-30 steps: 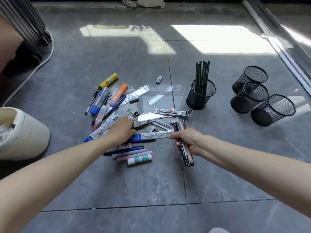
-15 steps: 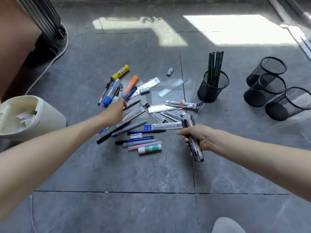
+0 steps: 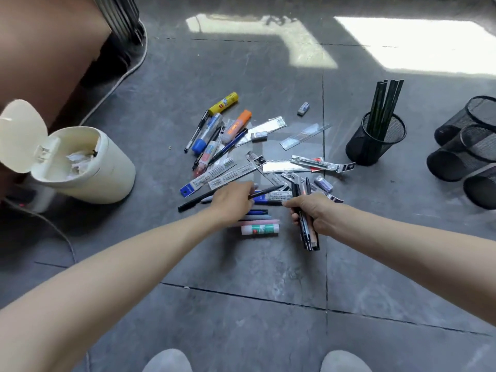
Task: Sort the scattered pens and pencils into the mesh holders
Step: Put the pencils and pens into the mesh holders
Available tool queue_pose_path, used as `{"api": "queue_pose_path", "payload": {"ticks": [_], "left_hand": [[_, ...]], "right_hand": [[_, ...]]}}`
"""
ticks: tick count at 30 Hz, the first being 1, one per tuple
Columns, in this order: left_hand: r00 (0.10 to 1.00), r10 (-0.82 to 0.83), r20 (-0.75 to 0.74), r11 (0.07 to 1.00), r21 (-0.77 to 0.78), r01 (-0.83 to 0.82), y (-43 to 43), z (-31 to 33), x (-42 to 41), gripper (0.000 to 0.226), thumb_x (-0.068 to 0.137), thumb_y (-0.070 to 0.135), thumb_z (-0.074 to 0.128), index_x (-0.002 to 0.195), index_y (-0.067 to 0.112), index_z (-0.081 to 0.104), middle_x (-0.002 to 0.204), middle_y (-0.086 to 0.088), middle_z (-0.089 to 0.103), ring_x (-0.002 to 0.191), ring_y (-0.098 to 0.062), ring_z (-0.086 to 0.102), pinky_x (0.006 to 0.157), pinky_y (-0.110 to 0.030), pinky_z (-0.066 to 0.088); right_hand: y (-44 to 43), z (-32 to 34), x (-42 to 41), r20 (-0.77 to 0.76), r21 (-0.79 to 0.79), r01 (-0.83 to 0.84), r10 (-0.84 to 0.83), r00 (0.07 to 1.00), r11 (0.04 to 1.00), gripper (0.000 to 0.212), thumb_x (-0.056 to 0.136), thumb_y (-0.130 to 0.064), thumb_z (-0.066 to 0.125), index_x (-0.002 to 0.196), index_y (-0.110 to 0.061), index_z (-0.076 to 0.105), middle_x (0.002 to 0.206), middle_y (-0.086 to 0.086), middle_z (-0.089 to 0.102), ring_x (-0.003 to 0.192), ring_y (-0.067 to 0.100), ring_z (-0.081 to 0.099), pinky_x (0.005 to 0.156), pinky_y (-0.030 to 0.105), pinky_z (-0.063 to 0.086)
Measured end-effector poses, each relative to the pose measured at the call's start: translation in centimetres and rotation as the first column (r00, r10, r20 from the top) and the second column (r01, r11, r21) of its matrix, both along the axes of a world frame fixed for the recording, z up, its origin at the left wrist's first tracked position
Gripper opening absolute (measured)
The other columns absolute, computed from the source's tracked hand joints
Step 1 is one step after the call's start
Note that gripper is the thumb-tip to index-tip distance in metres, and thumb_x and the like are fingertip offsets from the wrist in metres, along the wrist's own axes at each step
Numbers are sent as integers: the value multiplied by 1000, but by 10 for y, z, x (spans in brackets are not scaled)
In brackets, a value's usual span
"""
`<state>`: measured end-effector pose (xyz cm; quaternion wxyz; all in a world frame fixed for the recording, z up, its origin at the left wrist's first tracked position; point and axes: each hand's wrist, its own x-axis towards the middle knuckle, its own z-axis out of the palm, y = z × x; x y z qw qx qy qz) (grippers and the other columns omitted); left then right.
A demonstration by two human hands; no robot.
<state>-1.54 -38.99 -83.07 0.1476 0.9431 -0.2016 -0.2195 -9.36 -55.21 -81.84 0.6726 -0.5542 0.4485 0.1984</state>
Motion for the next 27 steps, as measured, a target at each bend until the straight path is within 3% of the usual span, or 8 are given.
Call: {"api": "queue_pose_path", "payload": {"ticks": [5, 9, 13, 15, 16, 19, 23, 27], "left_hand": [[943, -329, 53, 918, 251, 306, -10, -5, 6, 21, 90, 28, 53, 104, 14, 47, 110, -12, 62, 102, -33, 57, 73, -36, 39], [911, -386, 142, 901, 270, 340, -20, 2, 8, 9, 85, 18, 50, 87, 10, 45, 90, -13, 62, 82, -33, 55, 62, -34, 35], [962, 27, 273, 1000, 0, -28, -35, 21, 10, 7, 78, 9, 45, 74, 10, 40, 62, -4, 43, 58, -27, 42, 48, -32, 25], [977, 169, 133, 981, -123, -153, -46, 28, 8, 7, 84, 7, 38, 86, 5, 44, 62, -6, 46, 57, -26, 44, 46, -33, 28], [970, 239, -40, 946, -214, -242, -52, 29, 6, 18, 89, 7, 34, 101, -1, 44, 66, -9, 52, 56, -26, 50, 45, -34, 36], [780, 230, -582, 761, -392, -517, -71, 34, -12, 21, 99, 9, 31, 115, -1, 40, 70, -15, 58, 52, -24, 57, 48, -33, 51], [725, 150, -672, 714, -433, -550, -90, 35, -37, 19, 99, 8, 40, 81, 9, 49, 66, -6, 55, 51, -15, 51, 41, -22, 48], [853, 190, -486, 802, -424, -420, -101, 29, -43, 25, 94, 10, 47, 69, 11, 51, 71, -11, 59, 53, -18, 56, 45, -27, 49]], "right_hand": [[-20, -4, -3, 17, 11, 74, -74, 997, 997, 22, 87, 3, 58, 71, -6, 48, 37, 2, 44, 25, 8, 38, 32, 14, 35], [-34, -8, -10, 7, 9, 119, -119, 993, 993, 23, 87, 2, 60, 70, -7, 47, 53, 6, 43, 26, 8, 38, 33, 14, 35], [-41, -5, -9, 83, 84, 153, -160, 984, 985, 27, 85, -21, 70, 70, -11, 49, 43, 1, 47, 30, 8, 41, 36, 16, 38], [-42, -1, -5, 118, 99, 135, -146, 982, 986, 35, 82, -33, 71, 68, -12, 47, 42, 1, 49, 32, 9, 42, 38, 17, 38], [-42, 1, -2, 133, 110, 130, -145, 981, 985, 37, 81, -37, 70, 67, -12, 47, 44, 1, 50, 33, 10, 42, 39, 17, 39], [-39, 4, 5, 182, 146, 153, -178, 967, 977, 37, 81, -37, 70, 68, -9, 50, 47, 3, 52, 33, 10, 44, 39, 18, 41], [-34, 1, 8, 197, 211, 230, -272, 942, 950, 44, 75, -44, 73, 70, -4, 55, 45, 7, 51, 36, 17, 47, 43, 24, 47], [-37, 0, 6, 161, 216, 232, -269, 950, 948, 59, 53, -53, 79, 82, -4, 61, 67, 15, 61, 53, 25, 59, 50, 38, 53]]}}
